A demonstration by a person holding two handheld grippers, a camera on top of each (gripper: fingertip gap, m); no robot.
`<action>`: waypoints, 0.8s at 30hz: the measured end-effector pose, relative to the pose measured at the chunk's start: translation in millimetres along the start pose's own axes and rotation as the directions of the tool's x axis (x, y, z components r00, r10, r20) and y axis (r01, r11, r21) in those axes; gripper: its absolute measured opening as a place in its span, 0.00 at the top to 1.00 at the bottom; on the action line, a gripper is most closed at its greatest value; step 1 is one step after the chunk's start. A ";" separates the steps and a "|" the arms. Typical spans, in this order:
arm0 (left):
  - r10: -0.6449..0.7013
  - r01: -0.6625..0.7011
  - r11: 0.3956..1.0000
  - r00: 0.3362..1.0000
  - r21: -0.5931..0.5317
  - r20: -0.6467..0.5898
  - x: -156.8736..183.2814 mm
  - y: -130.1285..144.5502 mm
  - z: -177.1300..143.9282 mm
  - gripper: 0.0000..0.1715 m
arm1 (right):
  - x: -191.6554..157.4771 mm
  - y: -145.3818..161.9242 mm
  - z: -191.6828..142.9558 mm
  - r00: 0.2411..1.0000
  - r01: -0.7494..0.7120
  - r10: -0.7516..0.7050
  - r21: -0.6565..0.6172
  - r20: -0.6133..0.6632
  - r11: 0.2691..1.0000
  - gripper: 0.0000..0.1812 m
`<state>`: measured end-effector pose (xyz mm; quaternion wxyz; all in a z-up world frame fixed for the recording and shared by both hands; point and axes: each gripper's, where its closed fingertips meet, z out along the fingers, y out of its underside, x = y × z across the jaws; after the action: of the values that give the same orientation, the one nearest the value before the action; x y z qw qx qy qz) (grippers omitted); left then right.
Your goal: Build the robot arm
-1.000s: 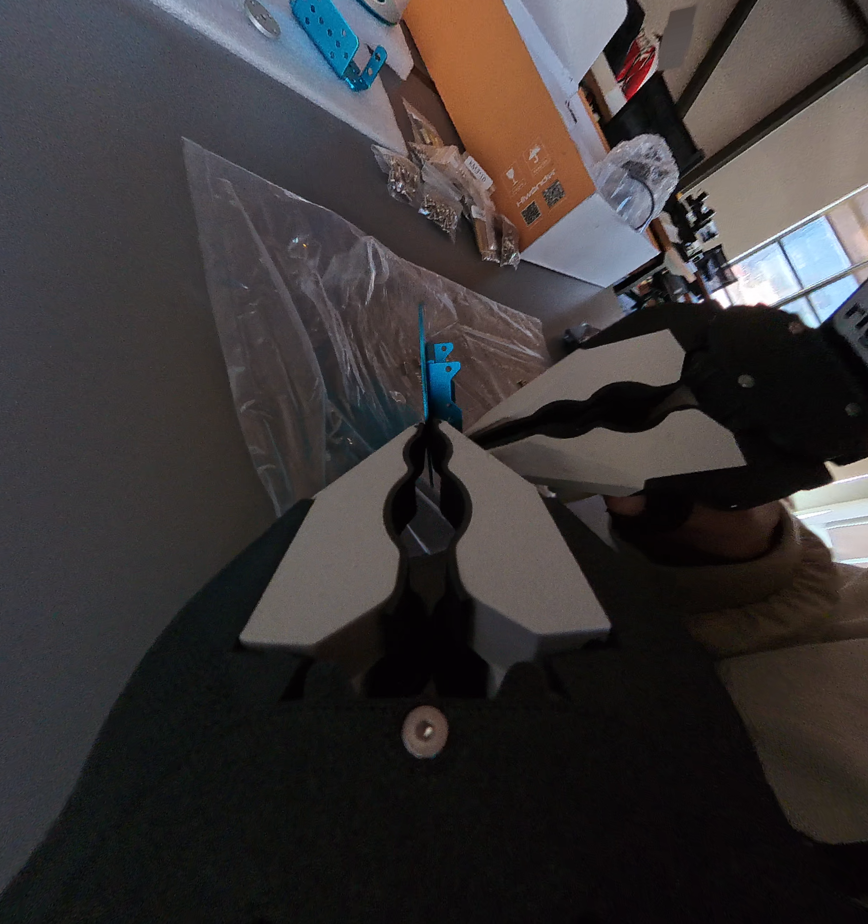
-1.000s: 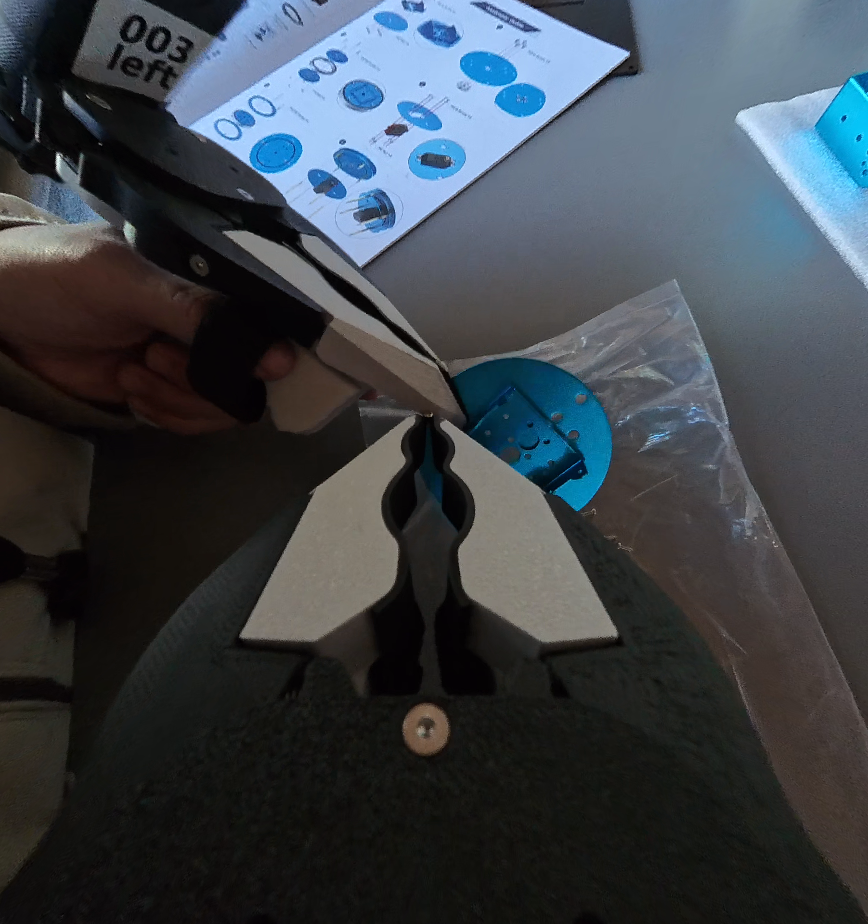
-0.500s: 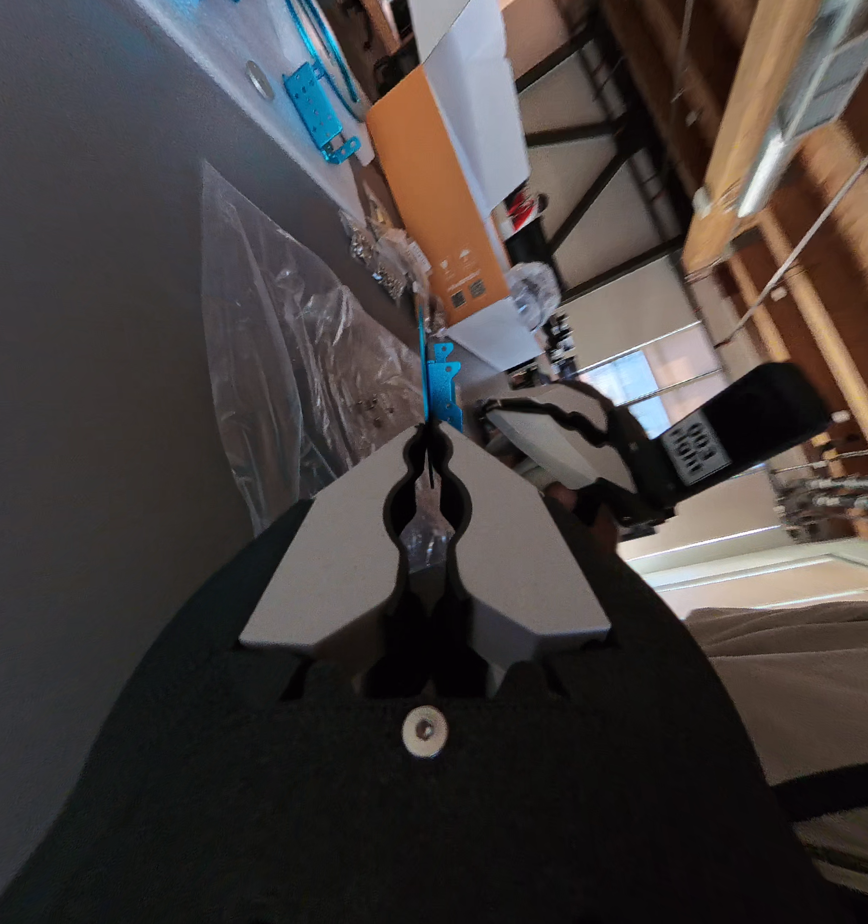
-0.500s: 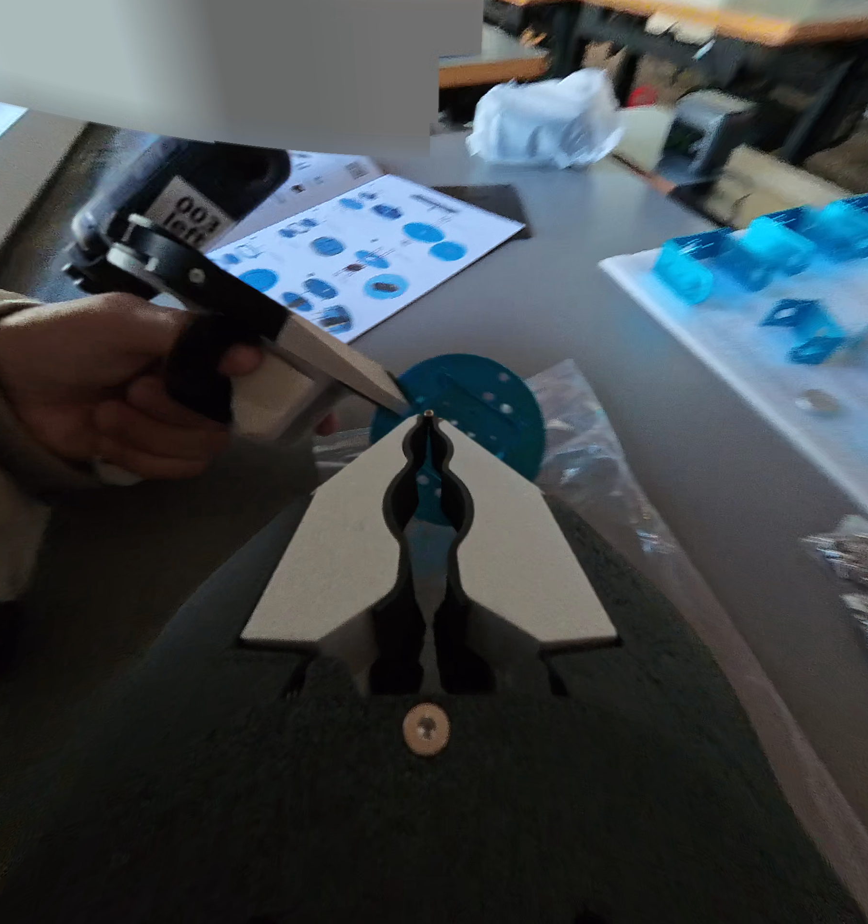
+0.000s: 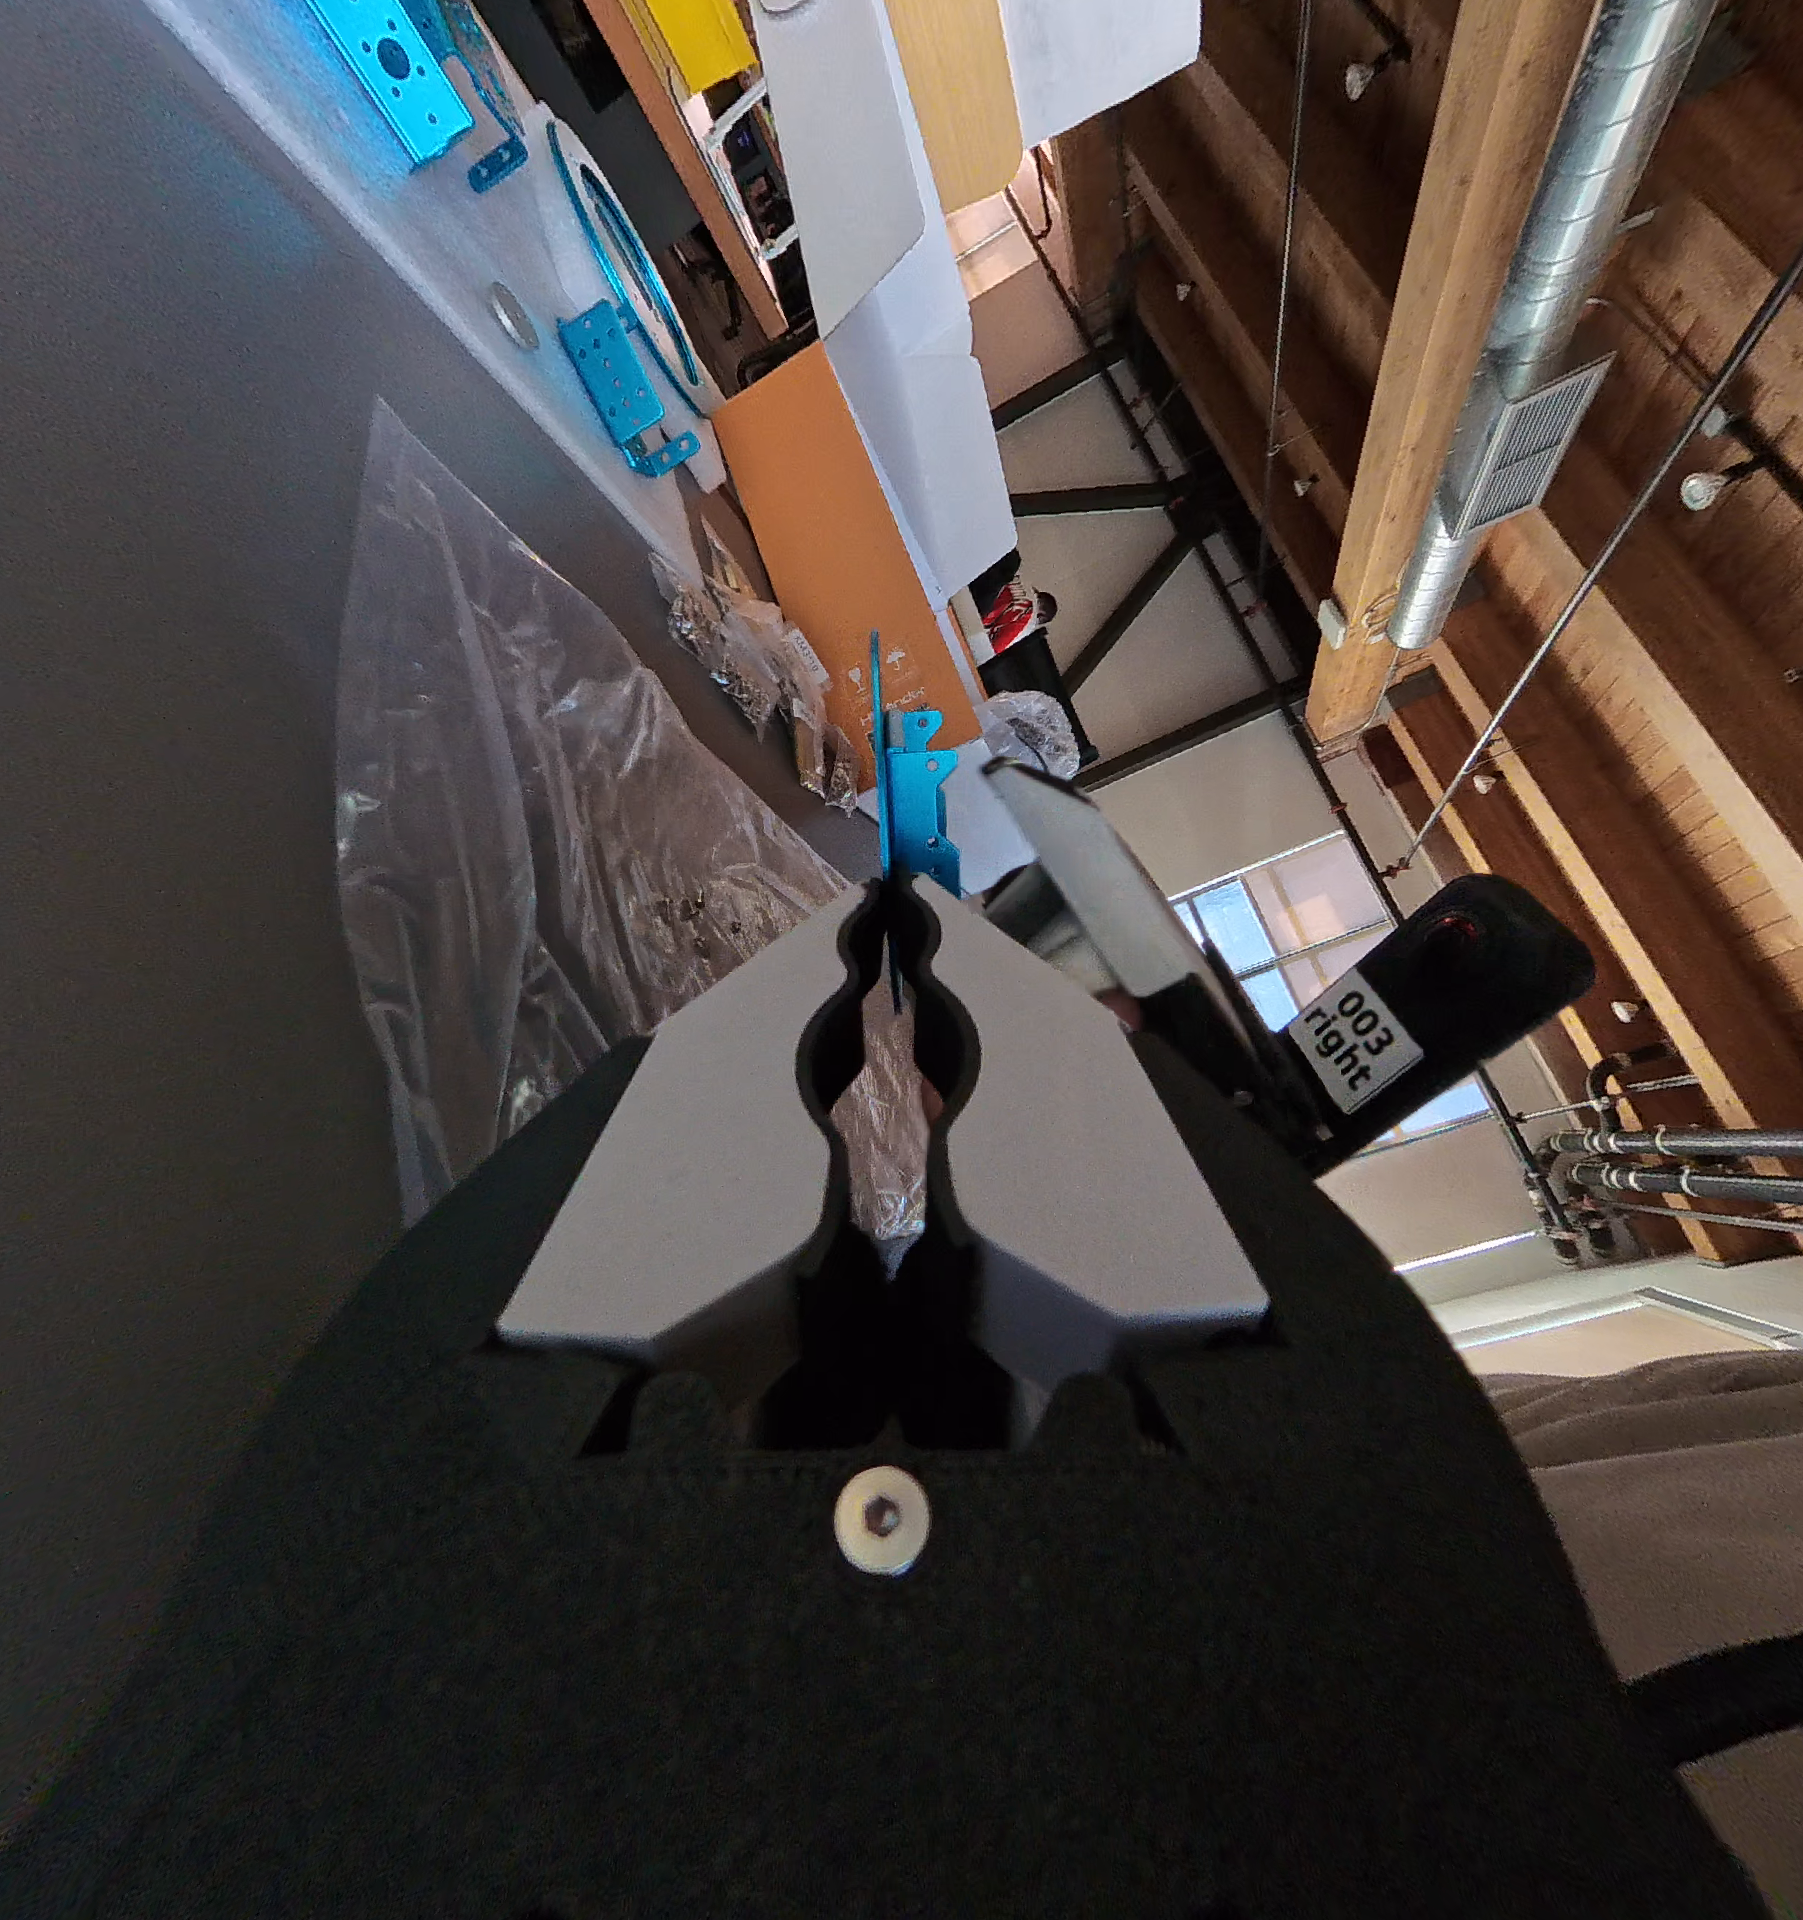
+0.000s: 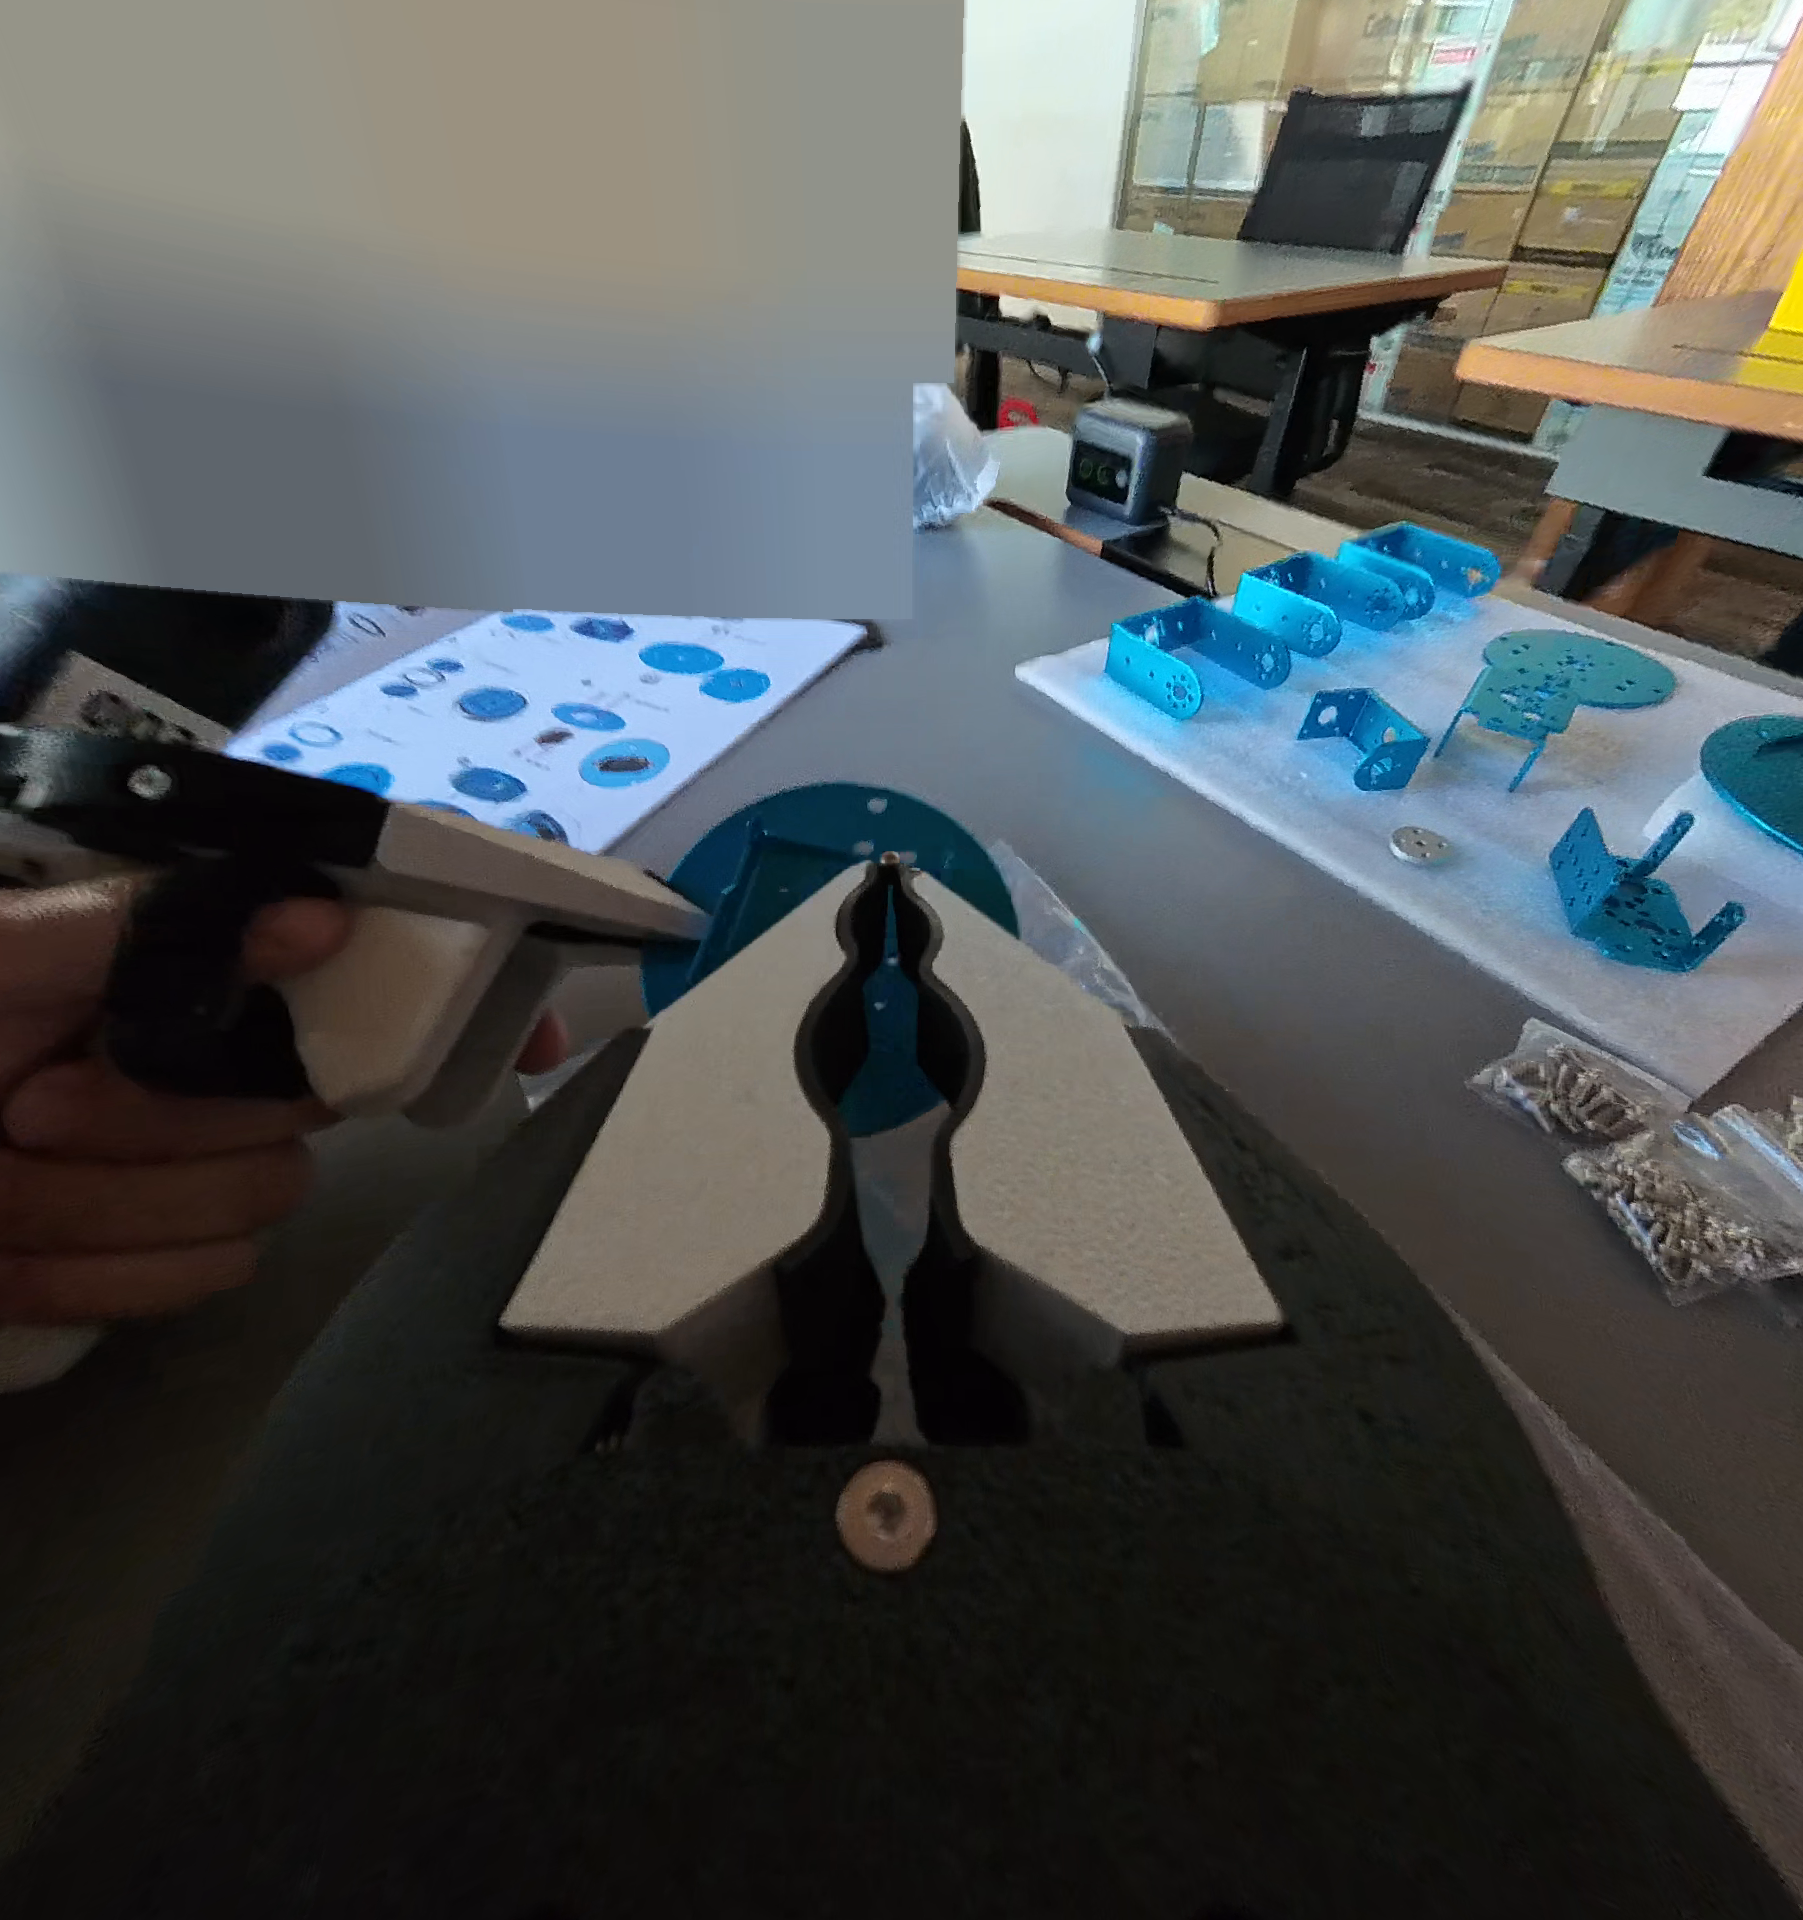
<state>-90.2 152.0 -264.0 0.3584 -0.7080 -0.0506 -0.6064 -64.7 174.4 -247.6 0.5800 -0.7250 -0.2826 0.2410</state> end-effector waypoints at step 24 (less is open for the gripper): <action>-0.257 0.194 0.913 0.956 -0.360 -0.137 25.3 41.4 -0.7 1.00 | -41.0 16.6 -39.3 0.751 0.390 -0.174 -0.215 0.637 0.896 1.00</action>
<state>-63.3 111.8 -259.8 0.1602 -0.6905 0.0067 -0.7053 -65.6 115.7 -254.6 0.3581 -0.6457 -0.5962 0.3153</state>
